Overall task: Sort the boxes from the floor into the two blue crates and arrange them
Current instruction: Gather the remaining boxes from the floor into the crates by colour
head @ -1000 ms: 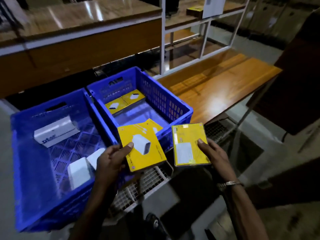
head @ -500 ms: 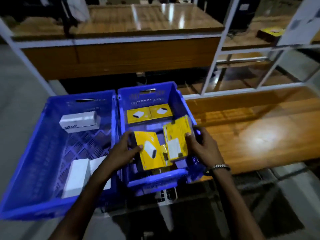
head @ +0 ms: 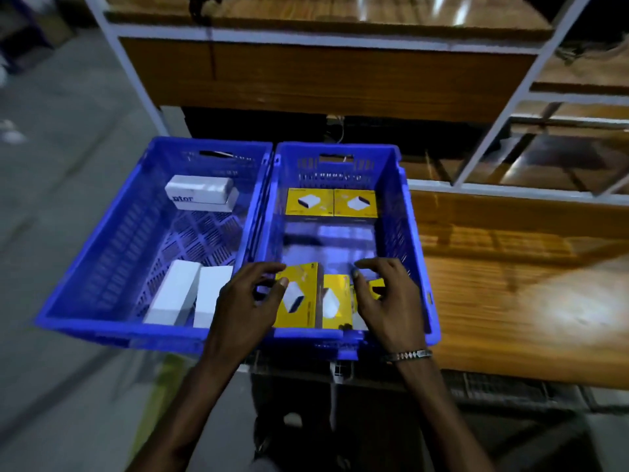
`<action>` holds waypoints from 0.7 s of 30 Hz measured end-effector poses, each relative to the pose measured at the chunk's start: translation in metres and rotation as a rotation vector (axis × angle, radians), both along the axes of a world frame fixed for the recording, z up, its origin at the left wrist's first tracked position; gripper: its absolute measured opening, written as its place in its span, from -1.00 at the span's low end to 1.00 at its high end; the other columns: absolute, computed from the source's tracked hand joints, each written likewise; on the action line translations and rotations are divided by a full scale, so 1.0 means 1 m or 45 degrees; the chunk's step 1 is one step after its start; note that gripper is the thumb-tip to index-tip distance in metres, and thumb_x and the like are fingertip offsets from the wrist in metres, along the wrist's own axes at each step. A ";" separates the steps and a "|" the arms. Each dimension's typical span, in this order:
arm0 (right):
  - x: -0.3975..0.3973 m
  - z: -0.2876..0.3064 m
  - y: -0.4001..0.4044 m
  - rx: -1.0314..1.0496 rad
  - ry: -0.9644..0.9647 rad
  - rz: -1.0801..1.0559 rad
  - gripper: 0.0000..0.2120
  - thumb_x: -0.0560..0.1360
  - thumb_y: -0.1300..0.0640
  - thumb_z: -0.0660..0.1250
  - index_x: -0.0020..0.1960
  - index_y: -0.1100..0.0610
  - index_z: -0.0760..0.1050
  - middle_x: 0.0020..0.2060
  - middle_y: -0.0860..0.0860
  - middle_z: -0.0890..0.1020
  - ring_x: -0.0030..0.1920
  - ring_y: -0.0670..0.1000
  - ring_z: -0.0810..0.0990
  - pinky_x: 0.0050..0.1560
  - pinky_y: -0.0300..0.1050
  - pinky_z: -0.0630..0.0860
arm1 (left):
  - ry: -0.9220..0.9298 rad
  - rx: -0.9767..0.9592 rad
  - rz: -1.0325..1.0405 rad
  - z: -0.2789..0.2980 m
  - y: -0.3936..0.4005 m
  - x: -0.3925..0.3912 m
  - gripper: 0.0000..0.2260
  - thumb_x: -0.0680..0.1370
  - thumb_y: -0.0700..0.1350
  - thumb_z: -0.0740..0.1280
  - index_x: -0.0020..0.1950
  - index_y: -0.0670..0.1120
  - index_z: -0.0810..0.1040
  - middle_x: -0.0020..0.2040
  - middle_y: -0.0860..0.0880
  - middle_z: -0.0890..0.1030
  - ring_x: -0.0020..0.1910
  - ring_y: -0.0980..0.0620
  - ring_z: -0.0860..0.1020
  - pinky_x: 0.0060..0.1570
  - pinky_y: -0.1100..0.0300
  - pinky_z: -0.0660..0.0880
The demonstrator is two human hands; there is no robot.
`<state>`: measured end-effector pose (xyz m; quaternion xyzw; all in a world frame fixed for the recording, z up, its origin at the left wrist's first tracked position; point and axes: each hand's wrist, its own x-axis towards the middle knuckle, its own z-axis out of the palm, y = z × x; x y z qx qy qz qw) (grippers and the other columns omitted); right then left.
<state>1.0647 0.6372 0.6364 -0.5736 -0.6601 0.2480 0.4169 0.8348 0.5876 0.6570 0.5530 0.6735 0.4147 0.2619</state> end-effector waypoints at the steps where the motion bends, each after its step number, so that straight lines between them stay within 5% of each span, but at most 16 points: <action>1: -0.004 -0.001 -0.004 0.001 0.012 0.005 -0.89 0.57 0.05 0.40 0.10 -0.03 0.61 0.00 -0.11 0.57 0.01 -0.06 0.61 -0.12 0.11 0.60 | -0.013 0.010 -0.016 -0.001 -0.005 0.002 -0.84 0.59 -0.08 0.46 0.17 0.06 0.68 0.04 0.11 0.68 -0.05 0.14 0.69 -0.12 0.21 0.64; 8: -0.016 -0.010 -0.027 -0.001 -0.001 -0.129 -0.81 0.57 0.10 0.42 0.18 -0.02 0.59 0.07 -0.14 0.61 0.11 -0.06 0.61 -0.11 0.06 0.63 | 0.015 0.127 -0.303 -0.011 -0.007 0.006 -0.80 0.61 -0.06 0.43 0.22 0.06 0.65 0.11 0.18 0.65 0.15 0.22 0.63 0.16 0.13 0.56; 14: -0.044 0.001 -0.078 0.212 -0.034 -0.506 -0.87 0.57 0.16 0.45 0.12 0.07 0.63 0.02 -0.12 0.67 0.05 -0.04 0.65 0.01 -0.02 0.59 | -0.088 0.316 -0.548 -0.012 -0.009 -0.001 -0.84 0.60 -0.19 0.44 0.15 0.00 0.66 0.06 0.14 0.66 0.03 0.17 0.67 0.00 0.11 0.61; 21: -0.116 -0.032 -0.182 0.114 -0.111 -1.046 -0.86 0.57 0.14 0.43 0.13 0.08 0.63 0.04 -0.08 0.67 0.04 -0.01 0.66 0.02 0.07 0.60 | -0.277 0.175 -1.128 -0.042 -0.056 -0.035 -0.81 0.60 -0.18 0.44 0.20 -0.02 0.65 0.09 0.11 0.69 0.04 0.14 0.68 0.02 0.04 0.64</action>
